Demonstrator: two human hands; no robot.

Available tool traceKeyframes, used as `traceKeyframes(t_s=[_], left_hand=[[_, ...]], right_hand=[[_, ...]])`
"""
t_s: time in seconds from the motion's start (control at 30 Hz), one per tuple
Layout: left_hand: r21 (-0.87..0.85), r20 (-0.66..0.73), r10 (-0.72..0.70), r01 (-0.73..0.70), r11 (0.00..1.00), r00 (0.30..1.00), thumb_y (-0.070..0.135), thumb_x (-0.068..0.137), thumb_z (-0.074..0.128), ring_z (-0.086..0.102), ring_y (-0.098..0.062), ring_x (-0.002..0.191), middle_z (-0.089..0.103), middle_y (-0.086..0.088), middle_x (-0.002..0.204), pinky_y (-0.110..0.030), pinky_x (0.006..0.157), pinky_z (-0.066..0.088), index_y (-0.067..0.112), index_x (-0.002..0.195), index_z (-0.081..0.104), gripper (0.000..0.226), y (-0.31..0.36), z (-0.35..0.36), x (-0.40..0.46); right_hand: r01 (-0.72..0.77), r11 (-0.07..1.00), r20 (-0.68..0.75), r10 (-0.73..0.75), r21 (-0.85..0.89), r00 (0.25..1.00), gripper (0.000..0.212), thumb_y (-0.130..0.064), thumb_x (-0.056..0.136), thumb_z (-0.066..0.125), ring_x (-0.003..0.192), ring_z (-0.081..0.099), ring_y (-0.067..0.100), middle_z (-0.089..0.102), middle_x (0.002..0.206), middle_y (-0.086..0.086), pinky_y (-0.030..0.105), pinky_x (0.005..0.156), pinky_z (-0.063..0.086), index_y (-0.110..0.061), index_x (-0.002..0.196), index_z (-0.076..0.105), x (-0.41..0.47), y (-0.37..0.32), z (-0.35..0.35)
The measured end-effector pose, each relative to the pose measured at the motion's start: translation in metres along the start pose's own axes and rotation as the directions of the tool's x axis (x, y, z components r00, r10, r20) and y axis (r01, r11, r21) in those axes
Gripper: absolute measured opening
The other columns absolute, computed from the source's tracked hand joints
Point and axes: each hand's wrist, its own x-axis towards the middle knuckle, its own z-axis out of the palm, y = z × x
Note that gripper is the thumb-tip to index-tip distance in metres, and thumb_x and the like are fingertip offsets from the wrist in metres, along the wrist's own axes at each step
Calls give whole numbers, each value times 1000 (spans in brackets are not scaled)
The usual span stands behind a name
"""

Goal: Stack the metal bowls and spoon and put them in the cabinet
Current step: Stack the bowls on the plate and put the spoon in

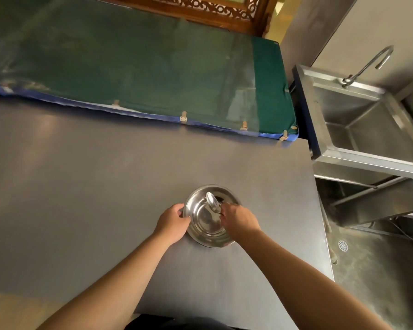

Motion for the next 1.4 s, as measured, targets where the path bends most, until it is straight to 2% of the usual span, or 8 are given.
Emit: traceKeyframes(t_s=[0.13, 0.5, 0.63, 0.77, 0.97, 1.07, 1.2, 1.4], left_hand=[[147, 0, 80, -79, 986, 997, 19, 90, 55, 62, -15, 98, 66, 9, 105, -25, 81, 43, 24, 133, 59, 44, 2, -2, -6], [248, 8, 133, -131, 960, 991, 13, 91, 50, 61, -27, 112, 67, -8, 121, -30, 89, 46, 18, 131, 60, 41, 3, -2, -12], [241, -9, 124, -118, 963, 992, 14, 91, 53, 61, -24, 107, 66, -7, 121, -26, 83, 42, 17, 127, 61, 37, 7, -3, -9], [232, -35, 89, -79, 969, 995, 18, 92, 57, 54, -15, 94, 65, -4, 125, -24, 80, 36, 15, 132, 58, 40, 13, -3, 1], [188, -42, 6, 2, 982, 999, 17, 90, 63, 59, -28, 121, 59, -9, 139, -34, 99, 48, 13, 146, 46, 58, 19, -1, 17], [105, -35, -21, 24, 994, 999, 11, 86, 64, 65, -31, 111, 65, -9, 129, -50, 91, 56, 17, 136, 58, 50, 18, 0, 22], [106, -19, -22, 24, 994, 1000, 6, 76, 56, 72, -33, 81, 76, -3, 83, -53, 73, 61, 39, 72, 67, 34, 11, -1, 29], [16, 2, -30, 30, 999, 1000, -2, 80, 54, 72, -26, 77, 73, 5, 67, -45, 64, 64, 34, 87, 68, 39, 17, -3, 28]], right_hand=[[-31, 999, 77, 33, -30, 996, 17, -26, 92, 53, 91, 66, 35, 71, 102, 11, 33, 67, 45, -16, 103, 61, 4, -4, 12], [-17, 997, 71, 22, -79, 997, 26, -31, 94, 50, 94, 67, 36, 65, 124, 15, 31, 68, 39, -20, 116, 62, 5, -5, 21], [-23, 998, 92, 28, -58, 995, 20, -30, 92, 53, 91, 67, 36, 70, 111, 14, 31, 66, 41, -19, 104, 64, 6, -3, 17], [-83, 996, 73, 80, 43, 994, 22, -30, 86, 59, 91, 66, 33, 72, 102, 7, 33, 71, 49, -22, 105, 65, 7, 2, 4], [-173, 956, -67, 194, 239, 979, 19, -24, 90, 58, 92, 64, 30, 66, 104, 7, 34, 72, 51, -18, 106, 66, 6, 28, -13], [-269, 895, -56, 308, 357, 950, 31, -20, 88, 63, 98, 64, 26, 64, 116, 6, 32, 78, 51, -18, 119, 65, 2, 42, -13], [-377, 808, 38, 405, 452, 913, 43, -20, 89, 65, 109, 63, 22, 64, 126, 6, 27, 83, 46, -17, 131, 58, -5, 53, -6], [-454, 692, 122, 473, 562, 873, 40, -9, 85, 58, 91, 69, 24, 74, 101, 5, 28, 76, 52, -14, 124, 64, -10, 48, 3]])
